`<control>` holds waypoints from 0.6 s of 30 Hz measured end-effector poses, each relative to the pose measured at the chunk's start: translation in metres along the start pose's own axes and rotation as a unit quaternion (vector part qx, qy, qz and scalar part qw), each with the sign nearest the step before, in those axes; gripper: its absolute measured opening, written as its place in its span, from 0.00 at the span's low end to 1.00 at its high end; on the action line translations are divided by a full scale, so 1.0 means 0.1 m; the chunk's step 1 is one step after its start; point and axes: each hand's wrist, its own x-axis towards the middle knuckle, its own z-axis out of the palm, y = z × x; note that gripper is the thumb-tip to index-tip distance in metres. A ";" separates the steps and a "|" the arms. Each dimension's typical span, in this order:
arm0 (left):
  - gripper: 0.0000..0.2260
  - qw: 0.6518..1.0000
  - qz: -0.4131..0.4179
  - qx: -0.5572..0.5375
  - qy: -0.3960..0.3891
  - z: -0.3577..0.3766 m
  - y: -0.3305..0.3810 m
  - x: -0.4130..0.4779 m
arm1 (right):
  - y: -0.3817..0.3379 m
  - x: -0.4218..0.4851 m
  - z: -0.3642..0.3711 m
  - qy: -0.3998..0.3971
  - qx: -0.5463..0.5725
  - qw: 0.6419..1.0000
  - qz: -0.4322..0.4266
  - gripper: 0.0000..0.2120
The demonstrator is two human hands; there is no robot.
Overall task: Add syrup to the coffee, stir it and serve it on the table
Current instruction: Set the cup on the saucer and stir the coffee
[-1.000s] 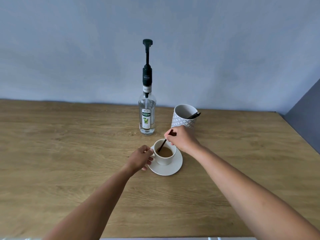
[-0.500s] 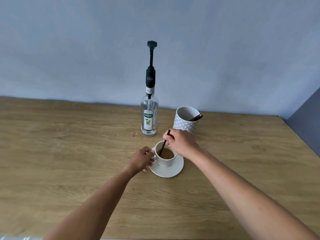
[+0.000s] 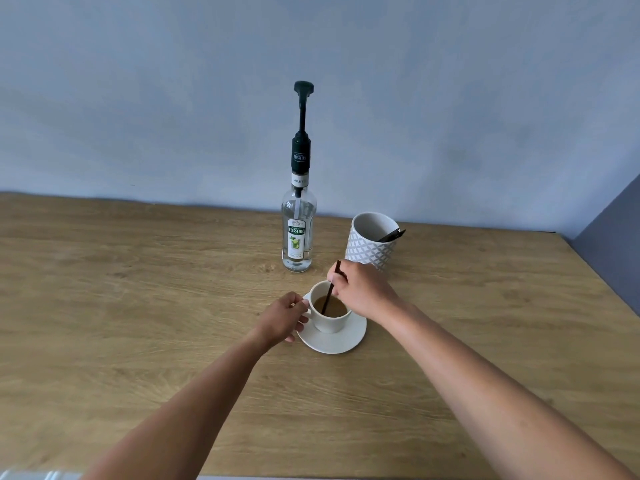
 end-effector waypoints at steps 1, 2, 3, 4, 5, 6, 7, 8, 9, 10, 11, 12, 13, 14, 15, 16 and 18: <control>0.08 1.000 -0.001 -0.002 -0.001 0.00 0.00 0.00 | -0.01 0.00 0.01 0.007 0.009 1.000 -0.002 0.08; 0.08 1.000 -0.002 -0.003 -0.001 0.00 0.01 0.00 | -0.01 0.01 0.02 0.015 0.009 1.000 -0.004 0.08; 0.08 1.000 -0.002 -0.003 -0.001 0.00 0.01 -0.01 | -0.01 0.02 0.02 0.024 0.000 1.000 -0.005 0.08; 0.08 1.000 -0.002 -0.003 -0.002 0.00 0.01 -0.01 | 0.00 0.03 0.01 0.032 -0.016 0.999 -0.006 0.09; 0.08 1.000 -0.002 -0.003 -0.002 0.00 0.01 -0.01 | 0.01 0.04 0.00 0.038 -0.036 0.999 -0.008 0.09; 0.08 1.000 -0.002 -0.003 -0.001 0.00 0.02 -0.01 | 0.03 0.04 -0.01 0.041 -0.056 0.998 -0.010 0.09; 0.08 1.000 -0.001 -0.002 -0.001 0.00 0.02 -0.01 | 0.04 0.04 -0.03 0.043 -0.074 0.996 -0.012 0.09; 0.08 1.000 -0.001 -0.001 -0.001 0.00 0.02 -0.02 | 0.06 0.03 -0.04 0.045 -0.090 0.995 -0.013 0.08; 0.08 1.000 -0.001 0.000 0.000 0.00 0.02 -0.02 | 0.08 0.02 -0.06 0.047 -0.103 0.994 -0.013 0.08; 0.08 1.000 -0.001 0.000 0.001 0.00 0.02 -0.02 | 0.10 0.01 -0.08 0.047 -0.111 0.993 -0.012 0.08; 0.08 1.000 -0.001 0.000 0.001 0.00 0.02 -0.02 | 0.10 0.00 -0.09 0.046 -0.115 0.992 -0.009 0.08; 0.08 1.000 -0.001 0.000 0.001 0.00 0.02 -0.03 | 0.11 -0.01 -0.10 0.040 -0.113 0.993 -0.006 0.08; 0.08 1.000 -0.001 0.001 0.001 0.00 0.02 -0.03 | 0.11 -0.02 -0.10 0.032 -0.105 0.994 -0.002 0.09; 0.08 1.000 -0.001 0.002 0.001 0.00 0.02 -0.03 | 0.10 -0.03 -0.10 0.022 -0.093 0.995 0.001 0.09; 0.08 1.000 -0.001 0.002 0.001 0.00 0.02 -0.03 | 0.09 -0.03 -0.08 0.013 -0.075 0.997 0.005 0.09; 0.08 1.000 -0.001 0.002 0.002 0.00 0.02 -0.03 | 0.08 -0.04 -0.07 0.008 -0.052 0.999 0.008 0.09; 0.08 1.000 -0.003 0.002 0.002 0.00 0.03 -0.03 | 0.05 -0.03 -0.03 0.011 -0.013 1.000 0.011 0.09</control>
